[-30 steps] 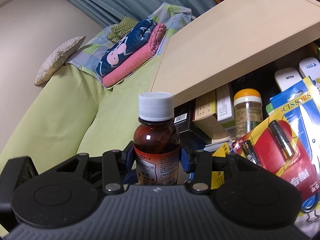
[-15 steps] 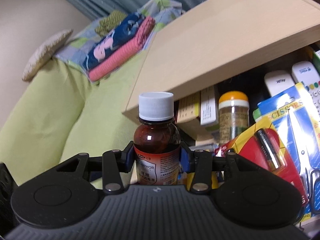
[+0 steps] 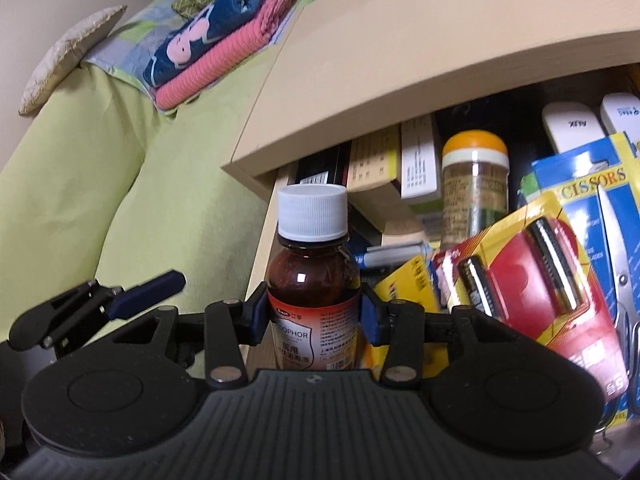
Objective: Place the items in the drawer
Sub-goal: 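Push the brown bottle deeper into the drawer with the right gripper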
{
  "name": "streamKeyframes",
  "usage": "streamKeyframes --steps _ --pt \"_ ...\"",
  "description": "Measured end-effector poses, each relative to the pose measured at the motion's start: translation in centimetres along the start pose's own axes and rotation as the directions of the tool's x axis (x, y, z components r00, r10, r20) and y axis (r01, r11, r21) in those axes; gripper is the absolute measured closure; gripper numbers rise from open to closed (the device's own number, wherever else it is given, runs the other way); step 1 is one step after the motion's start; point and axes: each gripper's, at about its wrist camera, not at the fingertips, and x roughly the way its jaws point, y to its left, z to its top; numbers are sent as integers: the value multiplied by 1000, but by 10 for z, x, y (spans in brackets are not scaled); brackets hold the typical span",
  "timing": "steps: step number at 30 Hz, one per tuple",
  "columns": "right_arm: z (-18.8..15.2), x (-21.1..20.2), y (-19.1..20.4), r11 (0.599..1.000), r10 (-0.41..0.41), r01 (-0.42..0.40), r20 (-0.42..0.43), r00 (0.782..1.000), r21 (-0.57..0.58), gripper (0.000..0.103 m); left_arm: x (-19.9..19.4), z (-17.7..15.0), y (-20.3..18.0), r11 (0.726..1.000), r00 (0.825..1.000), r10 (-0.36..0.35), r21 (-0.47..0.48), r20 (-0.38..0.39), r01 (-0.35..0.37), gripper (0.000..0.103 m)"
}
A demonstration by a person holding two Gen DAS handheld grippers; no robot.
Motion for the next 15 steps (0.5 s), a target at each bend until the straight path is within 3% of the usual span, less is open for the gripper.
streamKeyframes --steps 15 --pt "-4 6 7 999 -42 41 -39 998 -25 62 -2 -6 8 1000 1000 -4 -11 7 4 51"
